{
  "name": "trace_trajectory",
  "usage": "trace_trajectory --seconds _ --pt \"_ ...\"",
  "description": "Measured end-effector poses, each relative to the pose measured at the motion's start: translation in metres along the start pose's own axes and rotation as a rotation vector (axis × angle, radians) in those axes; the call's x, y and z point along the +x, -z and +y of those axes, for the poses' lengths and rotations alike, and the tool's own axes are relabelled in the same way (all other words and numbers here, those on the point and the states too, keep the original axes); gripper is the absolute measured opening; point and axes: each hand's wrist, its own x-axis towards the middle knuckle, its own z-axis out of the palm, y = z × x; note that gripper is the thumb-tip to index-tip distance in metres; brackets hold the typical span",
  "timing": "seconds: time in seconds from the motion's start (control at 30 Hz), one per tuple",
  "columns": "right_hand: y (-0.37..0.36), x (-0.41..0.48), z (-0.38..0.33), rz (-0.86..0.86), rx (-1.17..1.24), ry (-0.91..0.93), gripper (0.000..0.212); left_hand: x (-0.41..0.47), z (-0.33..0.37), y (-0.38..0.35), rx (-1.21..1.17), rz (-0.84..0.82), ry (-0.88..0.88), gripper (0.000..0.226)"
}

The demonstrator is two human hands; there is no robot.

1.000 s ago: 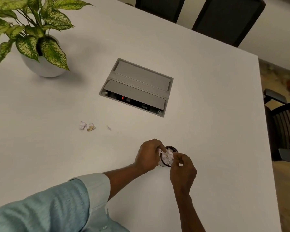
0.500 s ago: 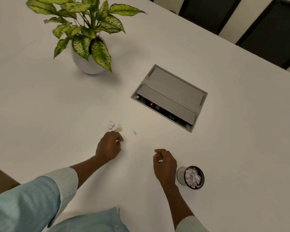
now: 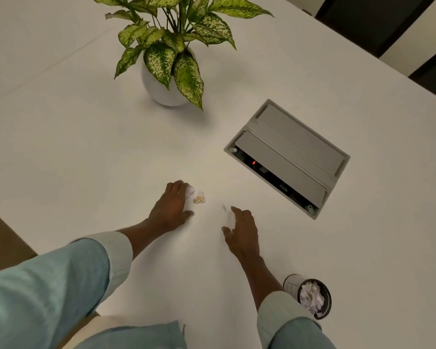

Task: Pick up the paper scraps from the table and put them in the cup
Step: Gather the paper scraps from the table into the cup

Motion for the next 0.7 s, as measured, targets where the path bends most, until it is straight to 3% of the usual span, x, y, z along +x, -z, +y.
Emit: trace_trajectory --seconds 0.1,0.17,0.37,0.7 --pt "-0.003 0.017 -0.017 -0.027 -0.019 0.023 0.071 0.011 0.004 -0.006 0.03 -0.05 0.016 0.088" --pt "-0.007 0.028 -0.03 -0.028 -0.032 0.06 0.074 0.017 0.004 -0.009 0.047 -0.046 -0.03 0.086" --pt "-0.018 0.058 -0.062 -0.044 -0.132 0.157 0.071 0.025 -0.013 -0.009 0.193 -0.014 -0.201 0.034" --pt "-0.038 0.064 -0.086 -0.039 -0.236 0.211 0.035 0.012 -0.021 -0.014 0.197 0.025 -0.163 0.022"
